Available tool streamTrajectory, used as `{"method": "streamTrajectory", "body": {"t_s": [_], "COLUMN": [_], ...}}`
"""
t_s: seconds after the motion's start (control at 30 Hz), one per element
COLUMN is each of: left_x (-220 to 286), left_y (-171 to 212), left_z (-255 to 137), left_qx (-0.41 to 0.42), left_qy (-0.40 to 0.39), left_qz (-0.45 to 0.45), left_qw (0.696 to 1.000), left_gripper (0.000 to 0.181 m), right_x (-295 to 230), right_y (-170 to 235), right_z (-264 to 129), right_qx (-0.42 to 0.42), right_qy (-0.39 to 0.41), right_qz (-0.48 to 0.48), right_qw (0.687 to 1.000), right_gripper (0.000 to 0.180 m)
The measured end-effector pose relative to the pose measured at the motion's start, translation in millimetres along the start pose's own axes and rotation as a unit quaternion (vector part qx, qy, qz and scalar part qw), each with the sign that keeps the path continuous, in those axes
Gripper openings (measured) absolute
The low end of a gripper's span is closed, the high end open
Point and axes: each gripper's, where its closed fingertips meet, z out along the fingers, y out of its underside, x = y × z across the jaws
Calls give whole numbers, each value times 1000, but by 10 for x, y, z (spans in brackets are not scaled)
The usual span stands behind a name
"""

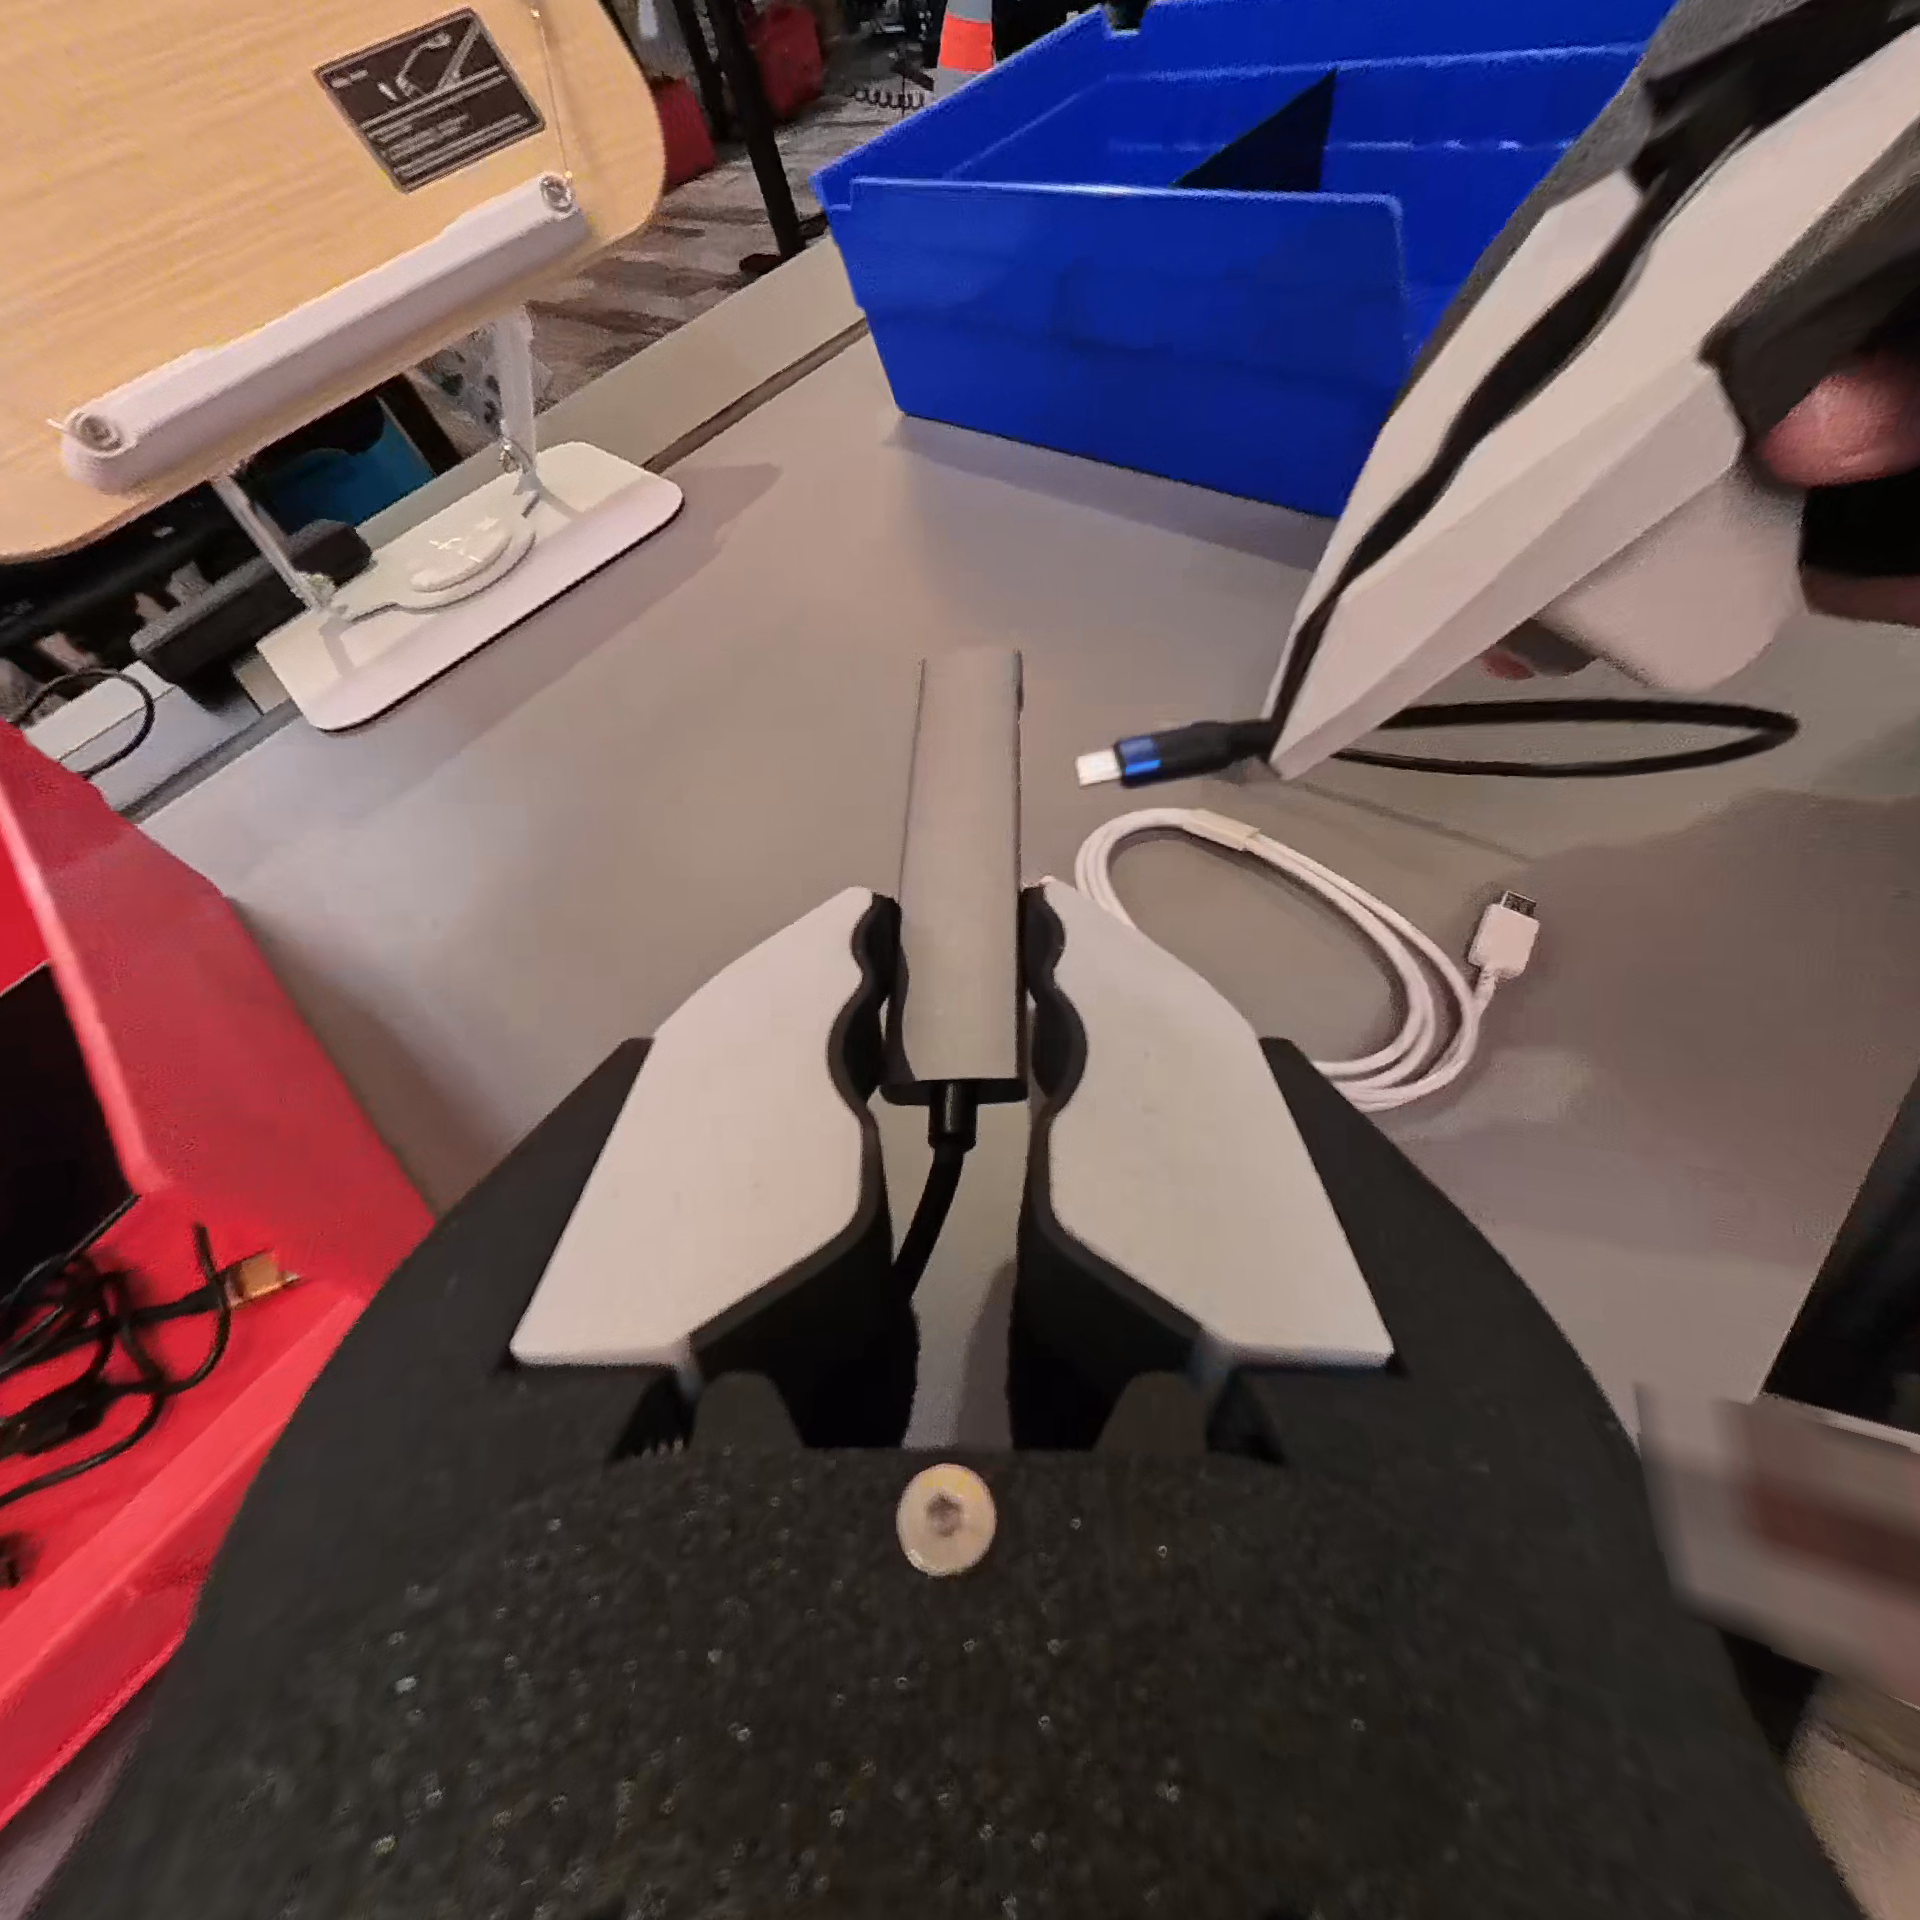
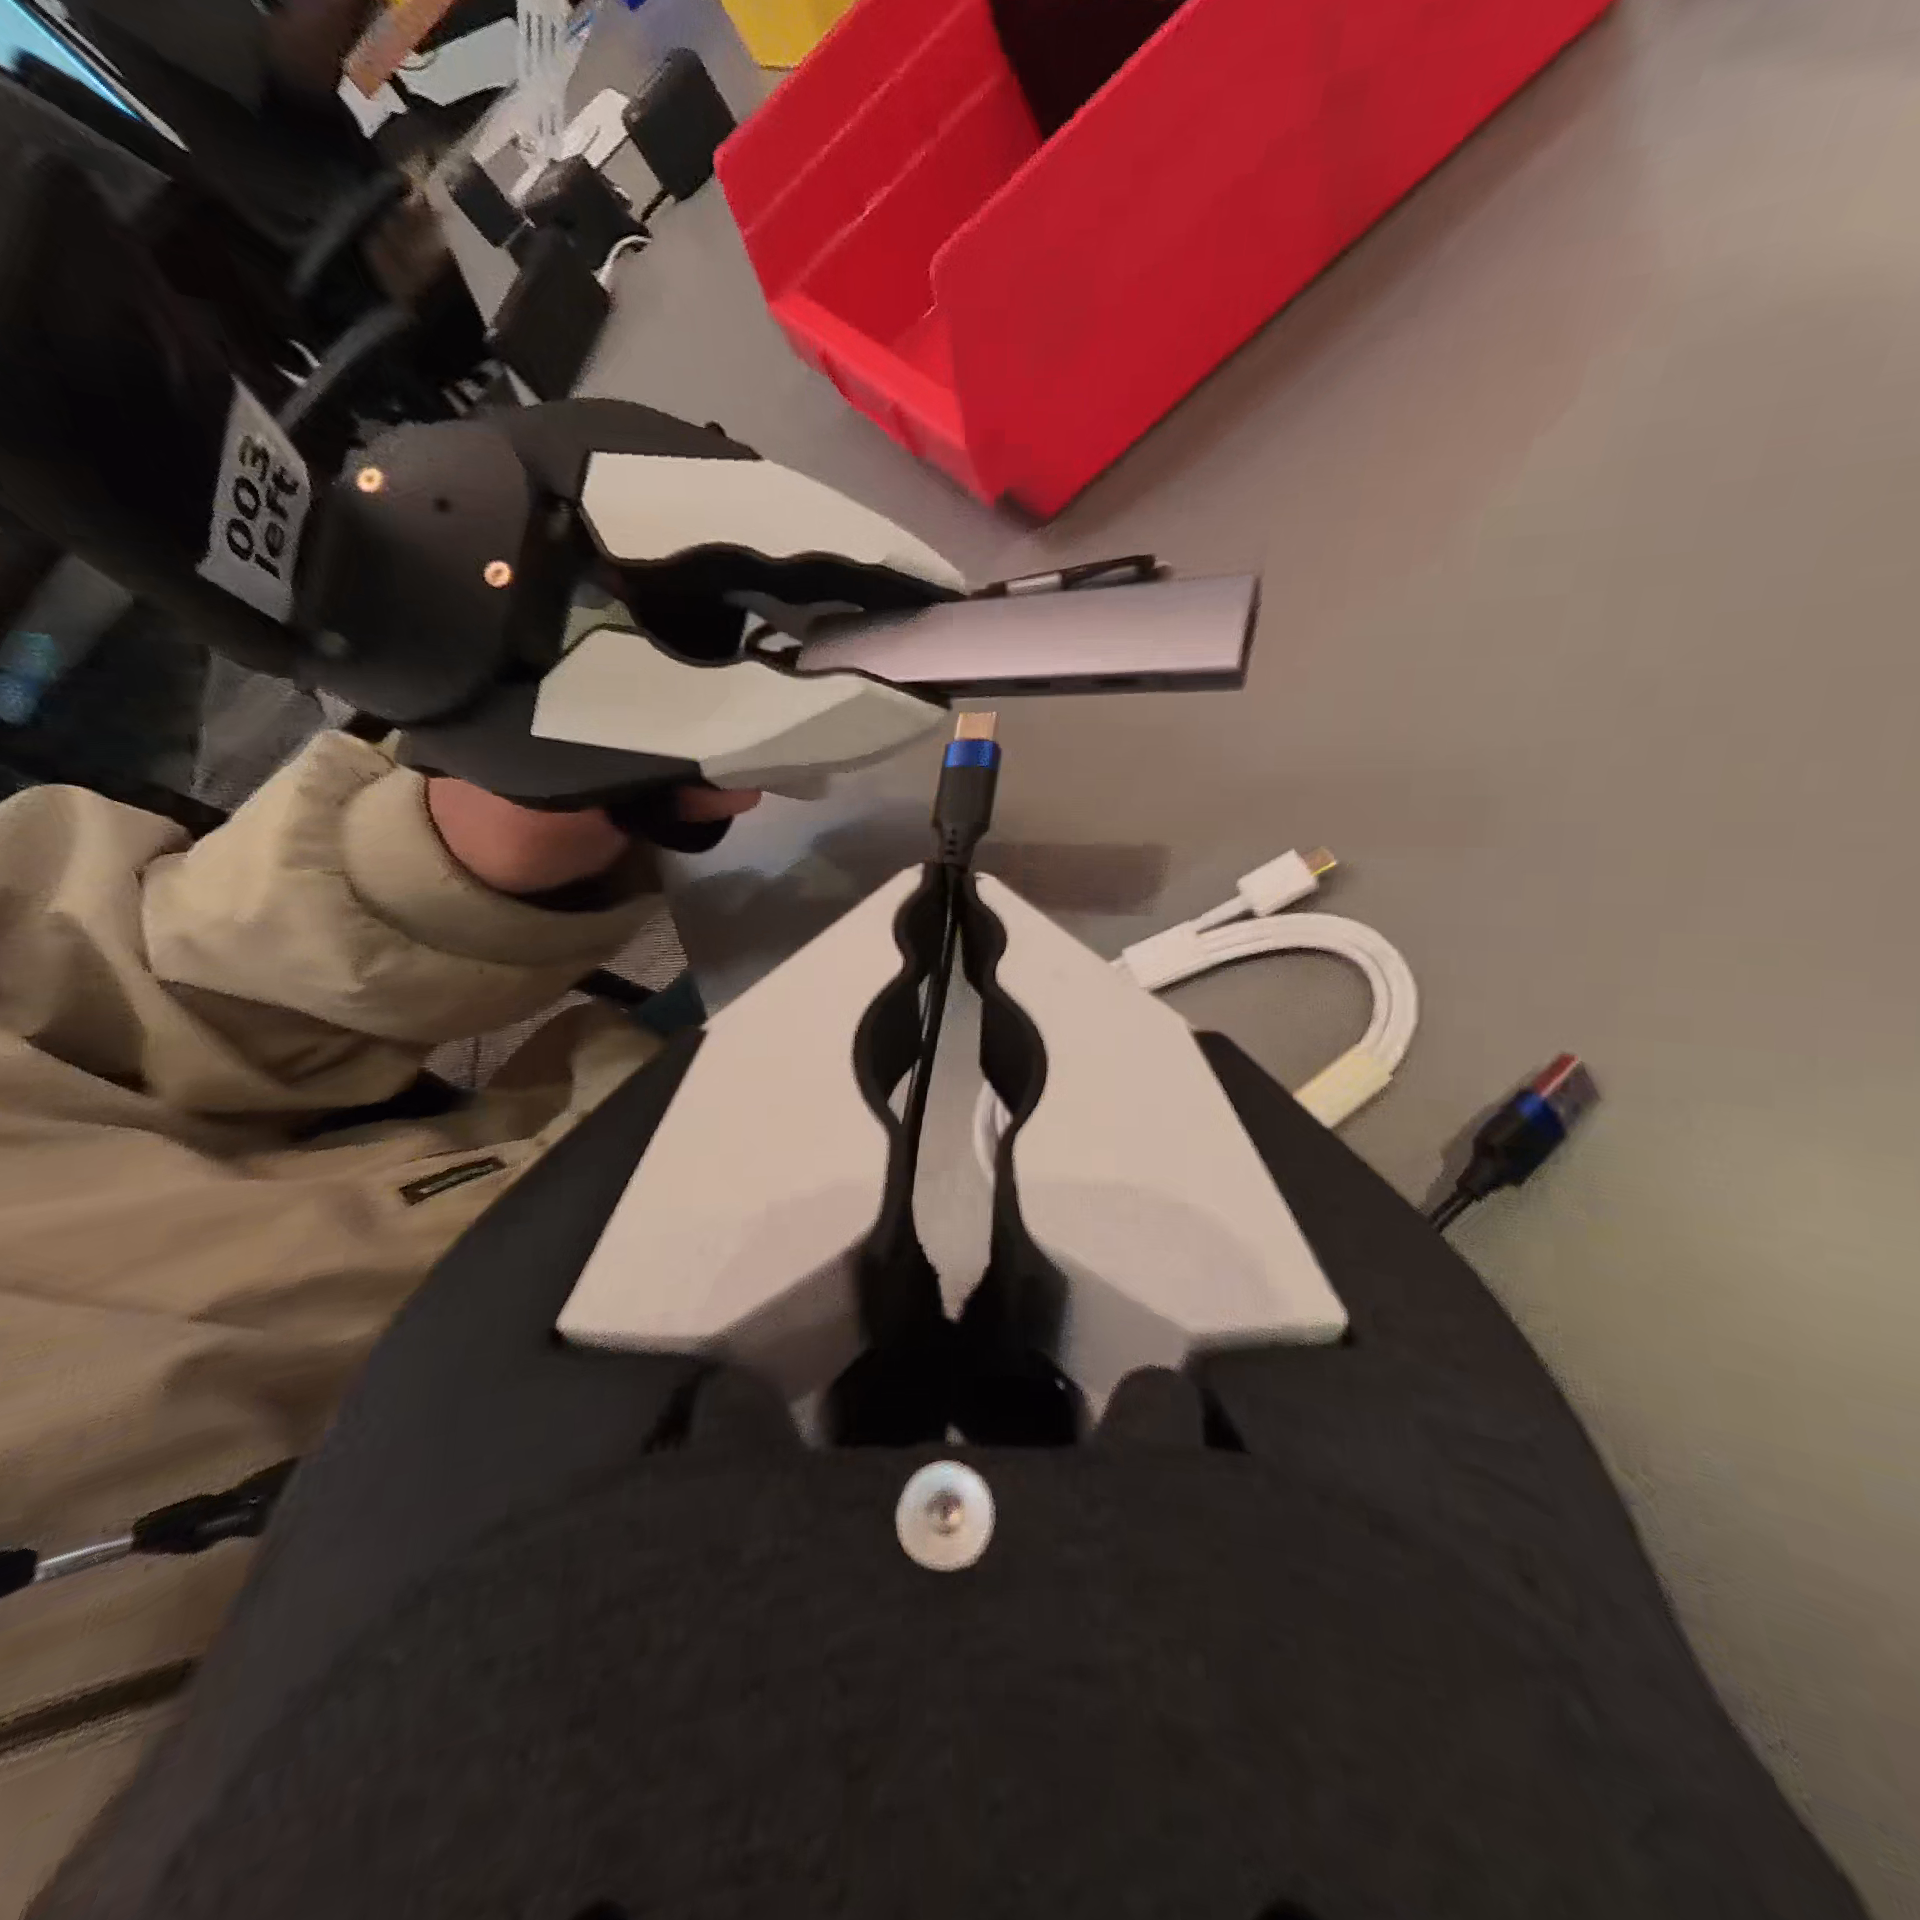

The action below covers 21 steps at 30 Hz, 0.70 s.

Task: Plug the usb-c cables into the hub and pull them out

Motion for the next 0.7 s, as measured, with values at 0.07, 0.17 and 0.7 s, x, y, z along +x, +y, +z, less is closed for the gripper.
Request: {"method": "streamTrajectory", "body": {"t_s": [0.07, 0.17, 0.7], "left_x": [46, 84, 84], "left_y": [-9, -24, 9], "left_z": [26, 37, 41], "left_qx": [-4, -6, -13], "left_qy": [0, 1, -8], "left_qz": [8, 7, 10], "left_qw": [1000, 1000, 1000], "left_gripper": [24, 23, 24], "right_x": [47, 3, 9], "right_y": [54, 90, 77], "right_z": [31, 76, 176], "right_qx": [-7, -12, -2], "right_qy": [12, 11, 26], "right_qz": [-5, -14, 1], "right_qw": [1000, 1000, 1000], "right_gripper": [2, 2, 1]}}
